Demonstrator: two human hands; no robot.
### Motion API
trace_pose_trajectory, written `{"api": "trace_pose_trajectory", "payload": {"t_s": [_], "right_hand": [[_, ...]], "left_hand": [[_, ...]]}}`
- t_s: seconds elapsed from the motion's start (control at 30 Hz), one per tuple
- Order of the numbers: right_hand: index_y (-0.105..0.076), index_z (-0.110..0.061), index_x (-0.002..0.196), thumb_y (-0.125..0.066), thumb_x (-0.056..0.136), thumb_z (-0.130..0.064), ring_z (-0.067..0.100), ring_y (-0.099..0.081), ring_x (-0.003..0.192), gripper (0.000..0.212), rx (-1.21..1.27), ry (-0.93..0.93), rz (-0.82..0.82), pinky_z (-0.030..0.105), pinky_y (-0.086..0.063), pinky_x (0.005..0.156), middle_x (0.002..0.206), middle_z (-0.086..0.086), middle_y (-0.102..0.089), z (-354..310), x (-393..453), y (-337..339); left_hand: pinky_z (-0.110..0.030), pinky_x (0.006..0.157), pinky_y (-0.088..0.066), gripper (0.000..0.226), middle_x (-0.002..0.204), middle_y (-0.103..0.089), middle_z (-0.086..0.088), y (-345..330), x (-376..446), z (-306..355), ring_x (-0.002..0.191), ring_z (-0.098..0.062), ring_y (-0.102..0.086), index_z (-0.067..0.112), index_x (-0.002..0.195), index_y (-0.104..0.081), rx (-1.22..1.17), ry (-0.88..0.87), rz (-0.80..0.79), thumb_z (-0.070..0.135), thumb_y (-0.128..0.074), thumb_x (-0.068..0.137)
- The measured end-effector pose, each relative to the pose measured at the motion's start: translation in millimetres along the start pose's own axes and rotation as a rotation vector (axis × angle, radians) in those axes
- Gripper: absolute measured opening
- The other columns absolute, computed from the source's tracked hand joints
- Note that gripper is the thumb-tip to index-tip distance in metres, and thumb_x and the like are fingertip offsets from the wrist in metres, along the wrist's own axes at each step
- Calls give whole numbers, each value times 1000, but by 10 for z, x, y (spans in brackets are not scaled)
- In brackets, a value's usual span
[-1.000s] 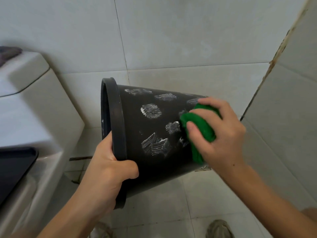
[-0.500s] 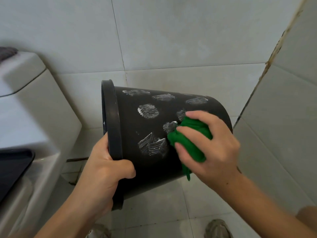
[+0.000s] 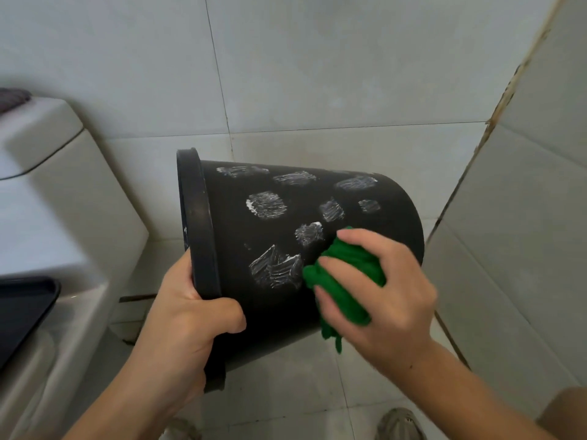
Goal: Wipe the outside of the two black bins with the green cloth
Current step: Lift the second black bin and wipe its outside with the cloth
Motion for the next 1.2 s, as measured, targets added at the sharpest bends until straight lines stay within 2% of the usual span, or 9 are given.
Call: {"api": "trace_pose_trajectory", "payload": {"t_s": [0.13,0.2,0.4,0.57,0.73,0.9,0.97,1.1,1.2], "right_hand": [[-76,-9,89,-64,89,-25,25,-66,92,21,-43,-178,35,20,-46,84,108,12,-67,452,94,13],[-76,-9,87,-65,87,-25,25,-65,91,19,-29,-262,51,23,-48,80,107,11,-66,528,95,-18],[-77,-9,84,-66,90,-24,28,-66,92,20,58,1,-7,33,-54,78,104,13,-68,26,51,-90],[-76,-6,86,-65,88,-23,28,-65,93,21,53,-191,56,33,-53,80,107,15,-66,310,135,-50],[-77,-9,83,-71,86,-22,29,-67,90,14,92,90,4,32,-54,78,103,13,-70,-228,83,-89],[-63,-9,95,-68,88,-26,26,-65,97,19,213,-86,48,35,-53,81,110,14,-66,25,258,-70],[-60,-10,92,-71,87,-23,26,-64,98,19,242,-46,49,35,-52,83,108,15,-67,-95,199,-81],[-59,-10,92,-70,89,-23,30,-65,93,17,220,175,-21,34,-52,84,106,15,-70,-244,110,-108],[-69,-3,86,-65,92,-22,29,-66,95,21,167,37,7,34,-54,80,107,16,-68,-14,262,-103]], "left_hand": [[-32,57,-47,56,72,-67,-9,7,1,18,65,-26,-62,20,78,-72,17,8,31,-9,-49,36],[-30,53,-48,55,69,-67,-7,1,2,21,62,-23,-62,23,76,-72,20,6,51,-10,-46,40],[-27,50,-46,54,64,-64,-5,-79,22,13,59,-23,-58,26,73,-72,30,2,56,-9,-46,41],[-31,55,-49,57,68,-66,-2,-93,25,16,65,-20,-62,31,76,-72,59,-7,32,-8,-47,42],[-37,56,-52,62,72,-69,-7,-184,30,-46,65,-24,-63,30,81,-73,44,-17,-31,-10,-45,43],[-34,56,-50,65,71,-69,-3,-259,62,-62,64,-18,-62,34,85,-73,53,-37,-66,-9,-46,44],[-35,58,-47,65,68,-66,-4,-242,53,-77,63,-21,-58,35,84,-73,61,-37,-66,-9,-46,44],[-23,49,-40,62,65,-57,-6,-257,31,-96,60,-21,-50,33,81,-72,84,-26,-110,-10,-45,45],[-15,44,-37,60,55,-55,4,-280,30,-102,48,-9,-49,32,75,-72,65,-9,-108,-11,-44,45]]}}
Point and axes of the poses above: each hand's wrist, its own x-axis towards the middle knuckle, its own y-axis out of the back of the hand, z = x × y, the point moved 7 cm from there along x, towards the middle knuckle
